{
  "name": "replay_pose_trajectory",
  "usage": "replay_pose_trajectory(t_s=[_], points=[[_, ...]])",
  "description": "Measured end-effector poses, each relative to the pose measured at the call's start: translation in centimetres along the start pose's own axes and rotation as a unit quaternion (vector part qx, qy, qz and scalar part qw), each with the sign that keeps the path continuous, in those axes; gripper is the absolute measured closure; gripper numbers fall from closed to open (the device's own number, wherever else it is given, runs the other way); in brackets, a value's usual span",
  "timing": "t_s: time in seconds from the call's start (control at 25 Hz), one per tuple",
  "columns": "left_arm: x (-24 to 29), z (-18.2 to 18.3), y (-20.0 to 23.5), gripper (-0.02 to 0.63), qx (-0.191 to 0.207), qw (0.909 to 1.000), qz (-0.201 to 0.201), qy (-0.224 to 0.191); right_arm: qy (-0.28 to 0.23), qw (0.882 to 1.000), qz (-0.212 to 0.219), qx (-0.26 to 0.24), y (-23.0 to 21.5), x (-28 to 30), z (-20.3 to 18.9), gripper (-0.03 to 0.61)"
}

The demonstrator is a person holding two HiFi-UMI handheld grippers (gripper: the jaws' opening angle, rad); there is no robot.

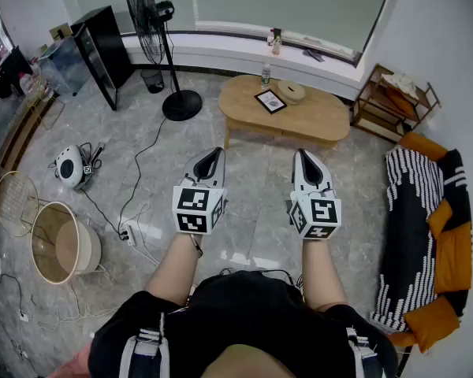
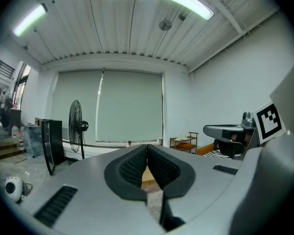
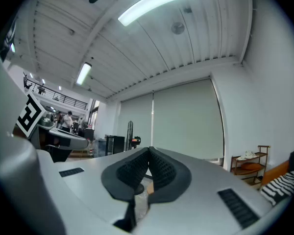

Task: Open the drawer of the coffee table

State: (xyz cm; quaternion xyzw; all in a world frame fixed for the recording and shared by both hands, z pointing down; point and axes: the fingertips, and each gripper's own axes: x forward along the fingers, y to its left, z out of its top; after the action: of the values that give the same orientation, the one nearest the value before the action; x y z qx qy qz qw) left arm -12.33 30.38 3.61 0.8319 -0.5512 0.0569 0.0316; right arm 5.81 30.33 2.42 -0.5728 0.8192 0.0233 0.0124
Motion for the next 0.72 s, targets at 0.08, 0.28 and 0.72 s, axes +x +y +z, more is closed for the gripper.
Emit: replay_pose_trajectory(t_s=[0.08, 0.28, 0.72], points=[[-0.1, 0.0, -0.6, 0.592, -0.001, 1.0000, -0.001, 0.002, -0.005, 1.000, -0.002, 0.010, -0.4, -0.6, 0.2, 0.563], [1.0, 0.9, -2.4, 0.592, 0.001, 1.0000, -0.001, 0.002, -0.010, 1.000, -0.005, 0.019, -2.6, -1.1, 0.6, 0.563], [4.7, 1.6, -7.8, 0.592, 0.018, 0.9998, 0.005, -0.003, -0.011, 1.000, 0.007, 0.016, -8.6, -2.0, -0.1, 0.563]])
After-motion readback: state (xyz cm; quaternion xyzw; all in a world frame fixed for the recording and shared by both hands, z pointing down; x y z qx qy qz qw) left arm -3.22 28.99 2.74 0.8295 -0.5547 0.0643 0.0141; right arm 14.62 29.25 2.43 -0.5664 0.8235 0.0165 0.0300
